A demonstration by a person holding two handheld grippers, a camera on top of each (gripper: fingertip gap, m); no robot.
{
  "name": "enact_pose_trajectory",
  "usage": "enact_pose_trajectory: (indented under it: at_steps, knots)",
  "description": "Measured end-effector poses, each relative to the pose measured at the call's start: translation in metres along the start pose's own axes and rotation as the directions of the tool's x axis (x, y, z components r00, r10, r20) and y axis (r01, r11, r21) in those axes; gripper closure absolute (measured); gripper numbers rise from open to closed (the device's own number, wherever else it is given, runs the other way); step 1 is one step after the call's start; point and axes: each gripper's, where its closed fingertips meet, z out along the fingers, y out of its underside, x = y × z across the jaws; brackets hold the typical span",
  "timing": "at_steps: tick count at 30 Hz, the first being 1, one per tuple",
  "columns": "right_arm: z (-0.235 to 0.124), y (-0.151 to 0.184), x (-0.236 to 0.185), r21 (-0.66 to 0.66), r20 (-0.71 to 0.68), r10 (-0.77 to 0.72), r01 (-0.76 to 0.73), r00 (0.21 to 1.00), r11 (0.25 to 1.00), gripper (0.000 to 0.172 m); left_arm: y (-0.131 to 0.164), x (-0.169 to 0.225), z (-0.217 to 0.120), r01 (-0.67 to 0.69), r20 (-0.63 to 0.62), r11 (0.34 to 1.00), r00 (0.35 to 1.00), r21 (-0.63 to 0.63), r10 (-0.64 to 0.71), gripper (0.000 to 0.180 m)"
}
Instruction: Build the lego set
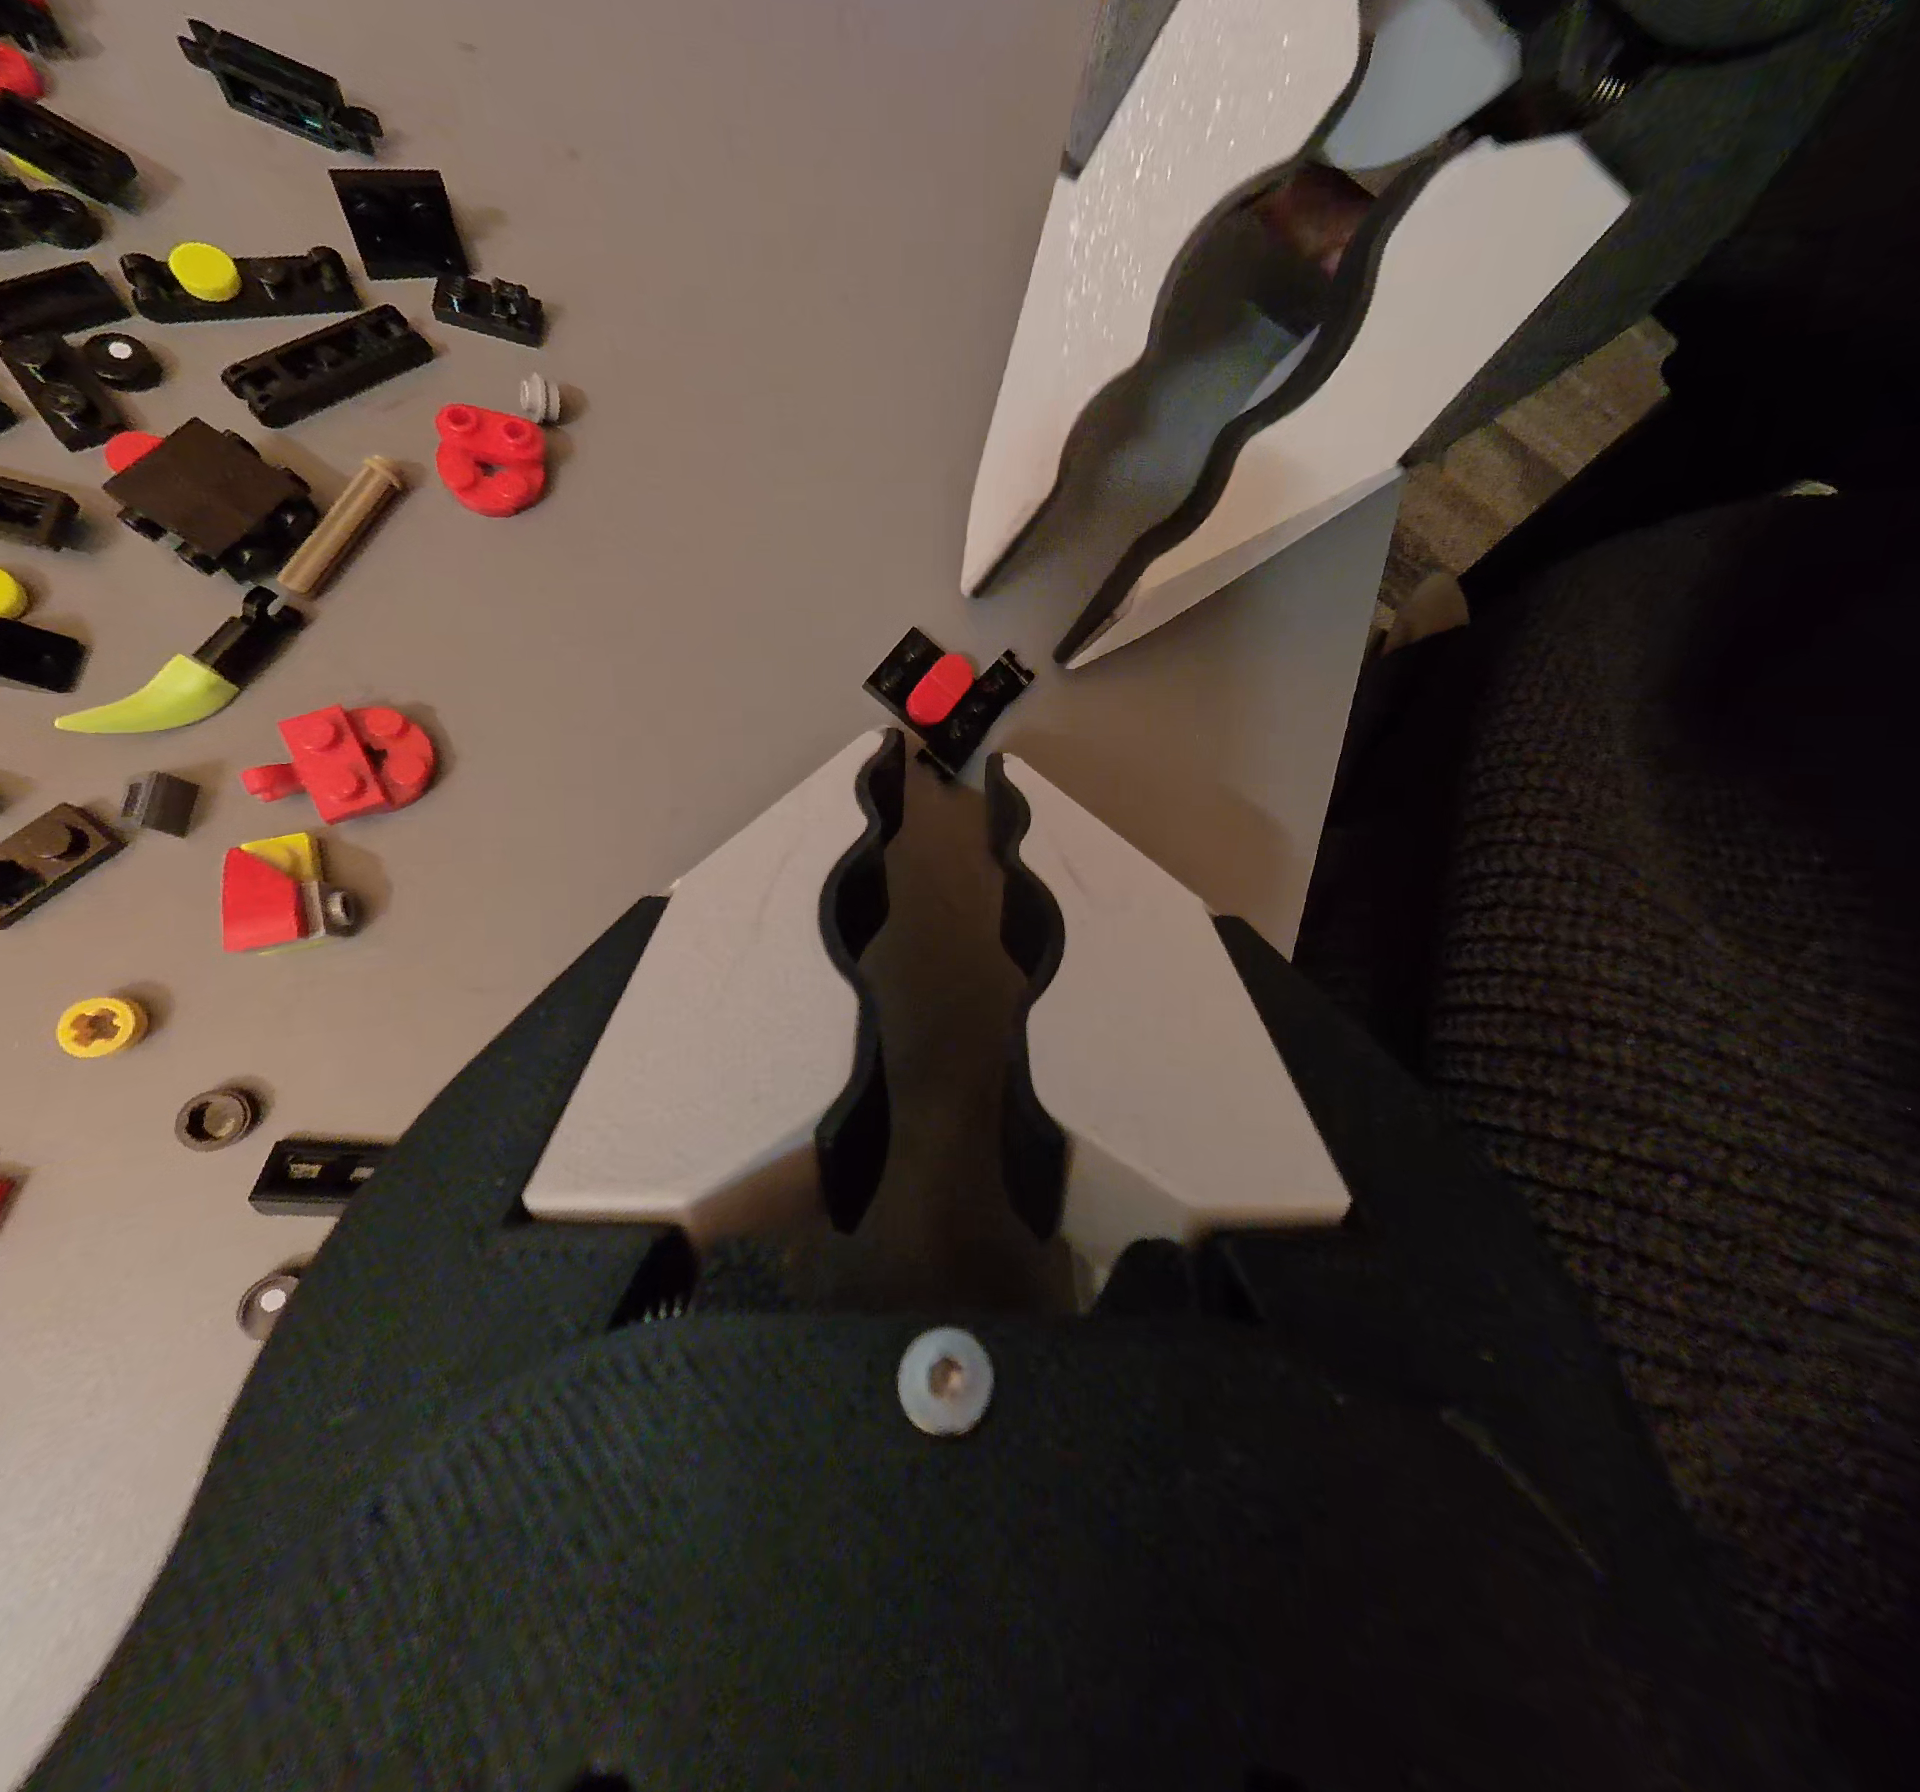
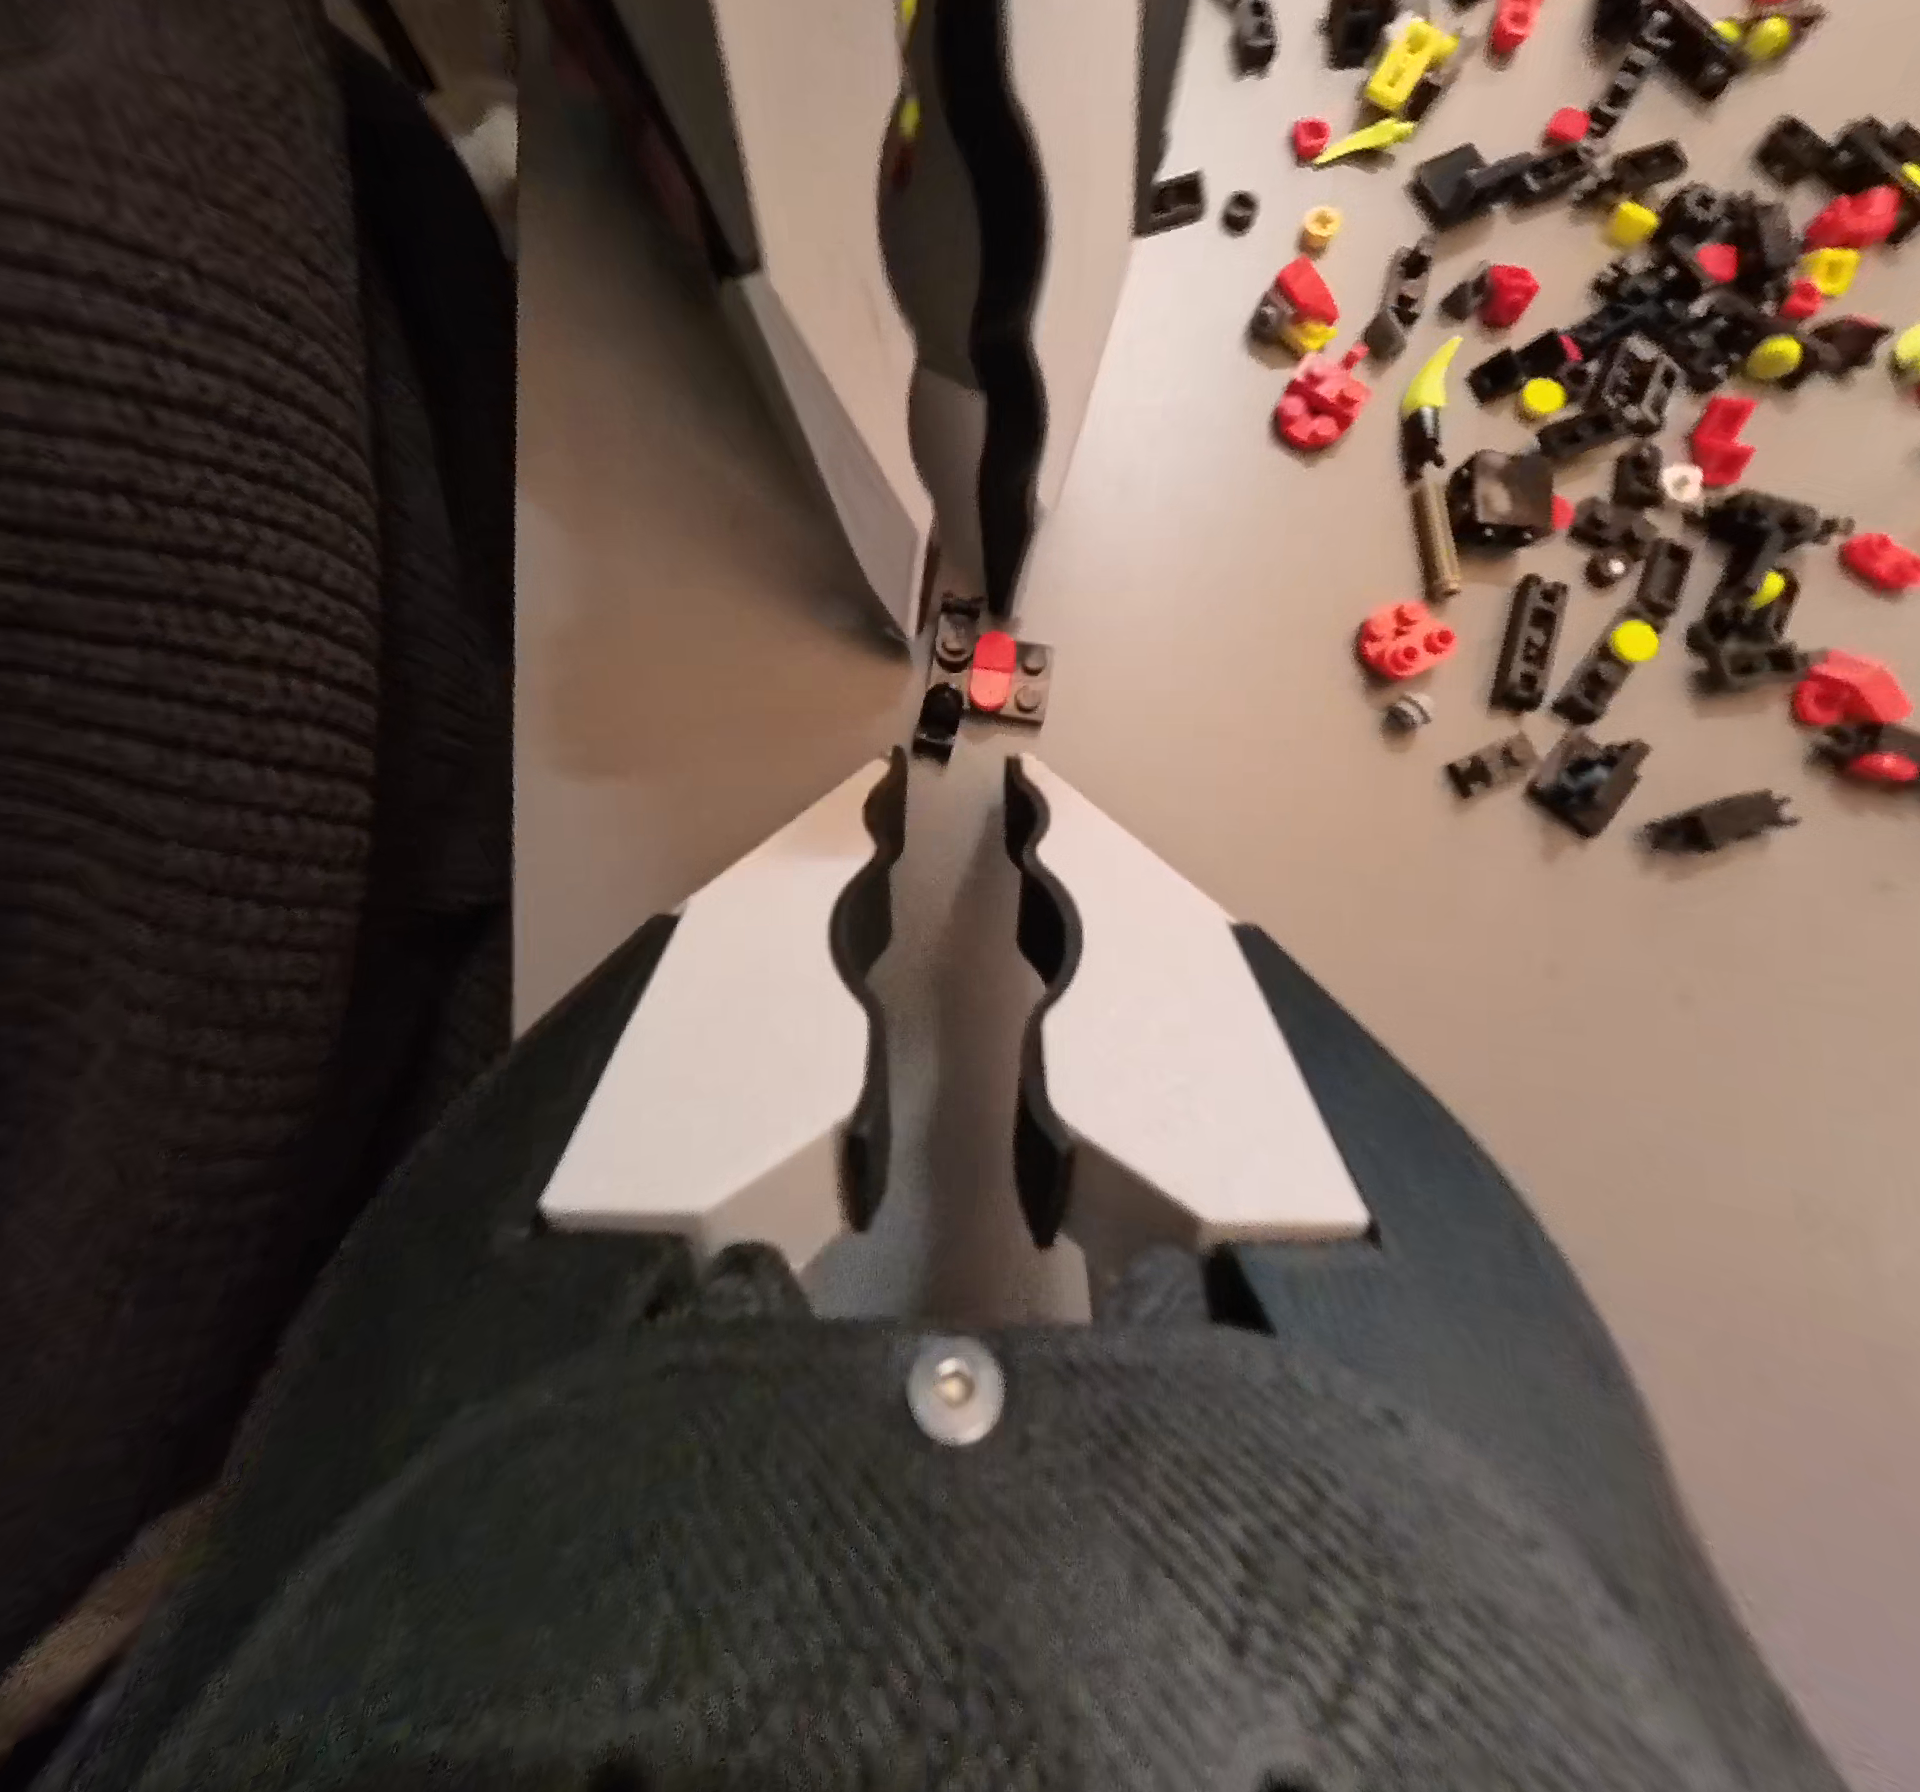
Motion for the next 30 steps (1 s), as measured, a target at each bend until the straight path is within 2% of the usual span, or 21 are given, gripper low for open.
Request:
enact_pose_trajectory:
  at_steps: [1, 4, 6, 8, 12, 23, 30]
  knots:
    - [-0.004, -0.004, 0.001, 0.032, 0.006, 0.072, -0.072, 0.997, 0.997, 0.151, 0.000, 0.000, 0.000, 0.000, 0.000, 1.000, 1.000, 0.000, 0.000, 0.167]
    - [-0.021, -0.021, 0.008, 0.164, 0.026, 0.295, -0.295, 0.955, 0.941, 0.144, 0.000, 0.000, 0.000, 0.002, -0.002, 1.000, 1.000, 0.001, -0.002, 0.167]
    - [-0.027, -0.023, 0.012, 0.228, -0.018, 0.362, -0.348, 0.932, 0.909, 0.148, -0.001, -0.001, 0.000, 0.006, -0.003, 1.000, 1.000, 0.005, -0.006, 0.167]
    - [-0.025, -0.014, 0.011, 0.202, -0.090, 0.383, -0.360, 0.919, 0.911, 0.149, -0.001, -0.002, -0.001, 0.013, -0.005, 1.000, 1.000, 0.009, -0.013, 0.167]
    - [-0.017, -0.012, 0.007, 0.162, -0.160, 0.364, -0.340, 0.918, 0.927, 0.151, -0.002, -0.001, -0.001, 0.030, -0.022, 0.999, 0.999, 0.016, -0.030, 0.167]
    - [0.005, -0.005, -0.001, 0.043, -0.140, 0.291, -0.287, 0.946, 0.957, 0.160, -0.002, 0.000, 0.001, 0.039, -0.028, 0.999, 0.999, 0.013, -0.039, 0.167]
    - [0.008, -0.004, -0.001, 0.027, -0.144, 0.282, -0.281, 0.948, 0.959, 0.162, -0.002, 0.000, 0.001, 0.043, -0.034, 0.999, 0.999, 0.012, -0.043, 0.167]
